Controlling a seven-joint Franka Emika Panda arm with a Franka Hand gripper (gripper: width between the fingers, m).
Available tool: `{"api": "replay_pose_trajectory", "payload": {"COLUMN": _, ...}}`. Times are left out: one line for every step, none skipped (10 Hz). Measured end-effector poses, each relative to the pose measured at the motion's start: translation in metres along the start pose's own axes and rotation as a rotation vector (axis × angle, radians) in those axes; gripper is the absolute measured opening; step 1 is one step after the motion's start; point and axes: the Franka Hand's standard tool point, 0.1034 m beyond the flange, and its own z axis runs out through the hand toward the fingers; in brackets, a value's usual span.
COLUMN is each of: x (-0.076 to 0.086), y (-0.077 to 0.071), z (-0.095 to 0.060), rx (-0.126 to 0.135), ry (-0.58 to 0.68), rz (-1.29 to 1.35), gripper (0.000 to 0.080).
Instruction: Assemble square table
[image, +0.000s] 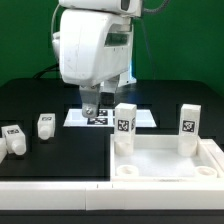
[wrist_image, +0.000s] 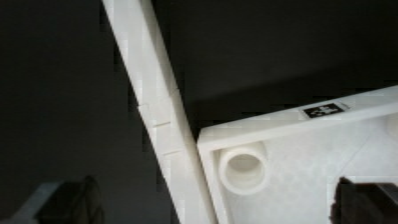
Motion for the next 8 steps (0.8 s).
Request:
{"api": "replay_pose_trajectory", "payload": {"x": -0.007, "y": -0.001, "z": 0.001, "rx": -0.003, "ry": 0.002, "rz": 0.012, "gripper": 0.0649}}
{"api": "replay_pose_trajectory", "payload": {"x": -0.035, "y": -0.009, "z": 0.003, "rx": 0.001, "ry": -0.009, "rz": 0.054, "gripper": 0.0649}}
{"api": "replay_pose_trajectory", "payload": {"x": -0.070, "y": -0.021, "z": 0.005, "rx": 0.026, "ry": -0.025, "rz": 0.139, "gripper": 0.0649}}
{"api": "replay_pose_trajectory", "payload": {"x": -0.091, "y": -0.027, "z": 0.009, "rx": 0.041, "ry": -0.045, "rz": 0.202, "gripper": 0.0649}}
{"api": "replay_pose_trajectory", "payload": {"x": -0.091, "y": -0.030, "z": 0.012, "rx": 0.047, "ry": -0.047, "rz": 0.201, "gripper": 0.0649}}
{"api": "replay_pose_trajectory", "payload": {"x": -0.090, "y": -0.030, "z": 0.012, "rx": 0.048, "ry": -0.046, "rz": 0.199, "gripper": 0.0649}}
{"api": "replay_pose_trajectory", "payload": {"x": -0.090, "y": -0.030, "z": 0.012, "rx": 0.049, "ry": -0.047, "rz": 0.199, "gripper": 0.0649}}
{"api": "replay_pose_trajectory", "payload": {"x": -0.090, "y": -0.031, "z": 0.013, "rx": 0.050, "ry": -0.047, "rz": 0.200, "gripper": 0.0649}}
